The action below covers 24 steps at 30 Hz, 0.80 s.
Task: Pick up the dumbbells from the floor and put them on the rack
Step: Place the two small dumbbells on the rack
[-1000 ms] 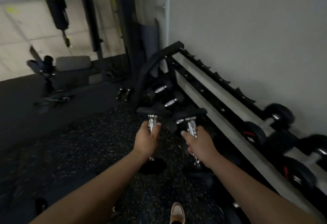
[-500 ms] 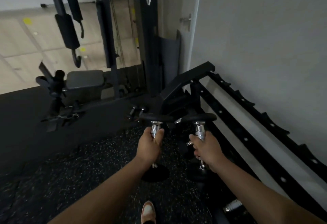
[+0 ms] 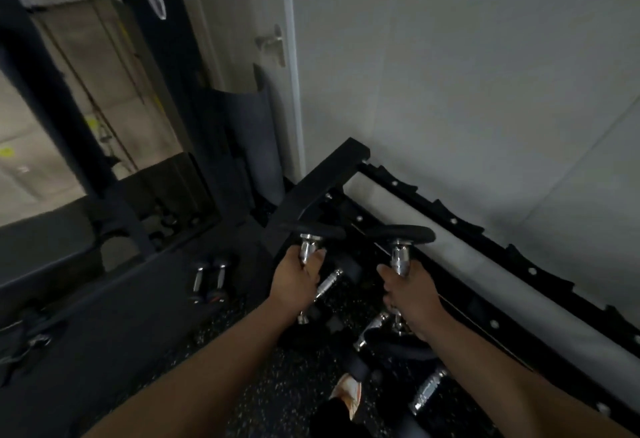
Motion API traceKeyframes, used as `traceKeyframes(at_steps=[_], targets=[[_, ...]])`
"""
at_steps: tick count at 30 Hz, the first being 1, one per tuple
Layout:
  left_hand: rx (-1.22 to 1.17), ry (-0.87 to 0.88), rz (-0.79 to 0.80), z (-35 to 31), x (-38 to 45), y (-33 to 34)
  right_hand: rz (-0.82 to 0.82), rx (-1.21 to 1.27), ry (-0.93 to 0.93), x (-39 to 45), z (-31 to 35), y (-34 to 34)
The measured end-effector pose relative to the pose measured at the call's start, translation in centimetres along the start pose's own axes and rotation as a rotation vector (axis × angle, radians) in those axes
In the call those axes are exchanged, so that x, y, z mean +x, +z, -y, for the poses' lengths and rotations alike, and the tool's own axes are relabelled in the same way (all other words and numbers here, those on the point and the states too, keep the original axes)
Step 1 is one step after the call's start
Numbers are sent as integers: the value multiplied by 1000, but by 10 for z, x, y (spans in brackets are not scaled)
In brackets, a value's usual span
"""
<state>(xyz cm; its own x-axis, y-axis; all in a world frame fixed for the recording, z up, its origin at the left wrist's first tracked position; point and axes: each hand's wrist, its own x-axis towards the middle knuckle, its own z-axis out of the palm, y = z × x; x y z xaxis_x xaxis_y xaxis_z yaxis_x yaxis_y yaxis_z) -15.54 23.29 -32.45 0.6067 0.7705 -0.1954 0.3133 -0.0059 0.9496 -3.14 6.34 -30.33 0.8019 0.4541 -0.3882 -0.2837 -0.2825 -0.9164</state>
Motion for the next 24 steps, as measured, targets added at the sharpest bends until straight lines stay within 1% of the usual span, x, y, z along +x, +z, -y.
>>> traceKeyframes(at_steps=[6,10,16,19,21,24], targets=[[60,-31,118,-19,111,43,-139,47,73,95,19,1],[70,-64,191,-27,169,71,-254,-108,104,135,31,-7],[38,-165,390,-34,251,122,-405,-181,215,185,26,-22],[52,-232,440,-30,283,147,-514,-162,276,198,22,-25],[40,-292,495,-25,304,166,-544,-173,323,209,16,-29],[63,-349,568,-17,331,194,-590,-126,390,224,6,-36]])
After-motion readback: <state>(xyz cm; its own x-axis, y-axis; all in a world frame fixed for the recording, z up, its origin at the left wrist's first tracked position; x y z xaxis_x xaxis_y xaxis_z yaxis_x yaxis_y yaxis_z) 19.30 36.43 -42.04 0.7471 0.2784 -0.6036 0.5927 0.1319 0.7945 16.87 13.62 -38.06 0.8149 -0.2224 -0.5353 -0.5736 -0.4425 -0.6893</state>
